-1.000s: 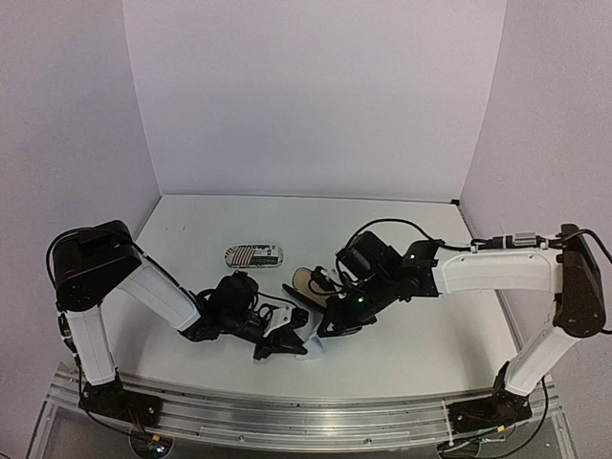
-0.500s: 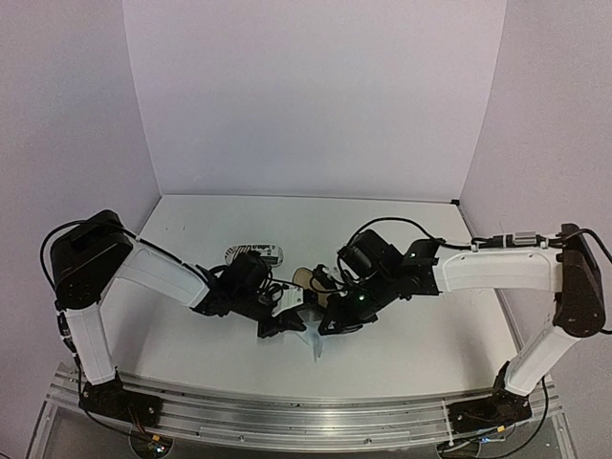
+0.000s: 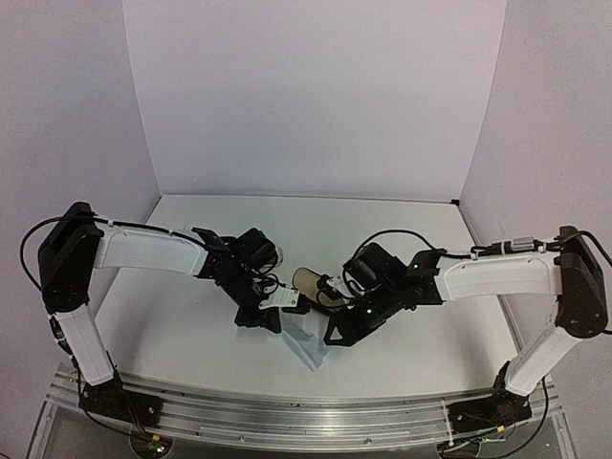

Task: Organize the sunglasses
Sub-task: Fold the glasses cleaning cloth at the center of the board.

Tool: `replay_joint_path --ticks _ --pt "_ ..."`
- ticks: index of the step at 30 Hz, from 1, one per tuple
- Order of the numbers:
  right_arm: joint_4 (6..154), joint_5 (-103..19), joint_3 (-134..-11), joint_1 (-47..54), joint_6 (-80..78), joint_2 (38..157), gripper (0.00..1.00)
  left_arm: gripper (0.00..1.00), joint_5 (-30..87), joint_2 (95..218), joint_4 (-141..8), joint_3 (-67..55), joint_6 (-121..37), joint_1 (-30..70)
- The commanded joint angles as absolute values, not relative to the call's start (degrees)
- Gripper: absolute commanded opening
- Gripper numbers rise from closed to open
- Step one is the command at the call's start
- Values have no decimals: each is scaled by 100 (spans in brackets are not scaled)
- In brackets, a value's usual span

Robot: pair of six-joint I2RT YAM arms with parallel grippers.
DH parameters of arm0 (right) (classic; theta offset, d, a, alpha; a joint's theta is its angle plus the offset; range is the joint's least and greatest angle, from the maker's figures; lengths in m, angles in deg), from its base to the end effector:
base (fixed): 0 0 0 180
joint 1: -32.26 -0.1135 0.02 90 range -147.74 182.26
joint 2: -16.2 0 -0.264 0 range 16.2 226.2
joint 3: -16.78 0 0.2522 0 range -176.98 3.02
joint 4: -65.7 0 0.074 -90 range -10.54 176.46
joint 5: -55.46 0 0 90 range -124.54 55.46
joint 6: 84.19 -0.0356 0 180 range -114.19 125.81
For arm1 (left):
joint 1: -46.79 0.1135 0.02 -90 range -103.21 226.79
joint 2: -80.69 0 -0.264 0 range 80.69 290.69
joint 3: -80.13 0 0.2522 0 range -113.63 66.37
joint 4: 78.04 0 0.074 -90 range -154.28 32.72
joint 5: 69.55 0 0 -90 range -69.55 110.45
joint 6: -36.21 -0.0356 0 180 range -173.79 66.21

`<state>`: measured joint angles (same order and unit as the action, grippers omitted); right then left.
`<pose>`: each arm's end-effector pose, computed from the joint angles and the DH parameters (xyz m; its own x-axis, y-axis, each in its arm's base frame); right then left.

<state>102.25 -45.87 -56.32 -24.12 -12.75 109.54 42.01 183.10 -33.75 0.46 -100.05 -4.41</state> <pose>0.1778 0.2801 0.1987 -0.7180 -0.5162 -0.4669 -0.6831 0.6515 0.3302 0.2098 -0.2818 0.1752 0.1897 0.8364 -0.5143 0.9801 -0.1928 0.0480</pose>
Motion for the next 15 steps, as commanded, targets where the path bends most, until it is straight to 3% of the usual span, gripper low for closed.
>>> replay_joint_path --ticks 1,3,6,8,12,15 --pt "9615 -3992 -5234 -2405 -226 10152 52 0 4057 18189 -2083 -400 -10283 -418" --pt "8565 -3895 -4653 -2522 272 9538 71 0 4123 18201 -1875 -438 -10260 -419" --pt "6132 -3172 -3459 -3232 1677 8811 81 0 4175 18225 -1790 -513 -10165 -419" --pt "5389 -2323 -3197 -3771 2109 8952 81 0 4180 18253 -1776 -600 -10072 -420" --pt "5629 -874 -3735 -4516 1449 10072 75 0 4249 18300 -1810 -683 -9984 -427" --pt "5643 -795 -3987 -4674 923 10797 73 0 4302 18352 -1791 -733 -9918 -427"
